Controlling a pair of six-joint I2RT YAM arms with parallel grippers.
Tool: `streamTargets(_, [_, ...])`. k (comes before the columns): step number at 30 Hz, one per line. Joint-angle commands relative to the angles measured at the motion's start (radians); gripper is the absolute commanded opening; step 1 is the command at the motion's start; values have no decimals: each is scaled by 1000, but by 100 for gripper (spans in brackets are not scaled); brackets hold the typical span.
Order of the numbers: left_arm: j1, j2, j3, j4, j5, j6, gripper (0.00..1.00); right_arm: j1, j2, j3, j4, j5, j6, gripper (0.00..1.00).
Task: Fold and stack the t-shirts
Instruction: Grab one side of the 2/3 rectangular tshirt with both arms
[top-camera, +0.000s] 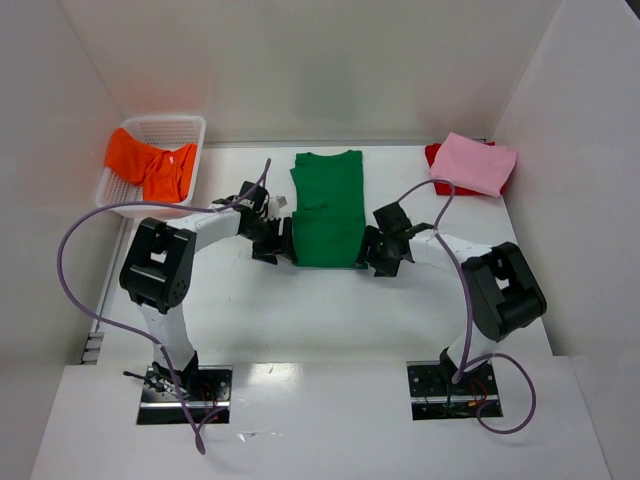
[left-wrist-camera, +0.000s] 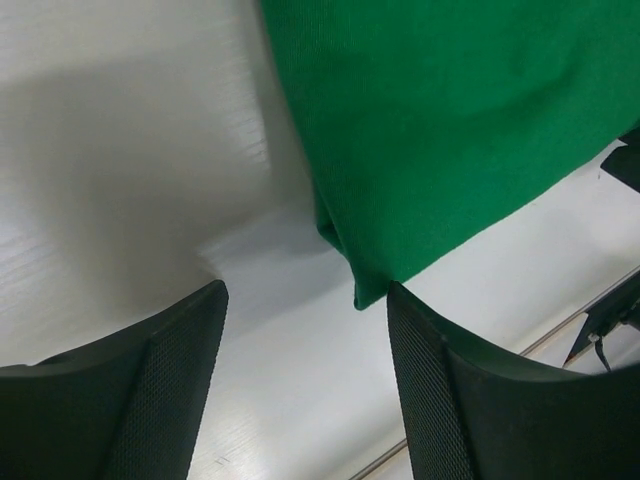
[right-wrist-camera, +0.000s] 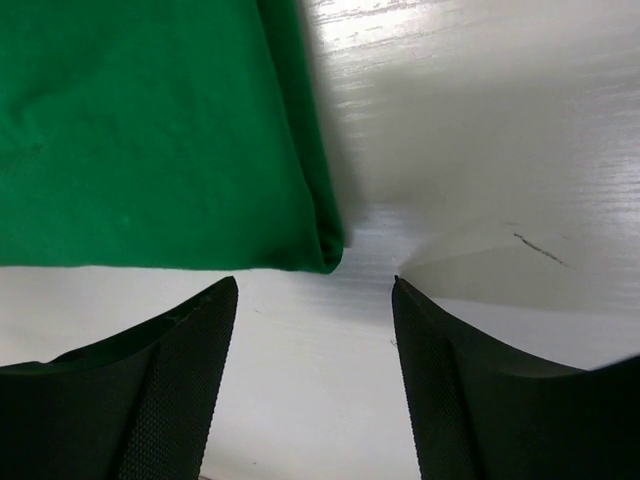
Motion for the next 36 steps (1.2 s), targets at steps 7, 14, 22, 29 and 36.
streamTargets(7, [4, 48, 50, 28, 43, -7, 62, -1, 45, 52, 57, 79, -8, 48])
streamTargets(14, [4, 78, 61, 28, 63, 3, 40, -1, 86, 62, 57, 72, -18, 20])
streamTargets(22, [4, 96, 70, 19, 89, 8, 9, -1, 97, 71, 48, 85, -18, 0])
streamTargets(29, [4, 96, 92, -2, 124, 24, 0, -1, 66, 84, 23, 106, -18, 0])
streamTargets(36, [4, 58, 88, -57, 142, 52, 12, -1, 4, 84, -12, 97, -8, 0])
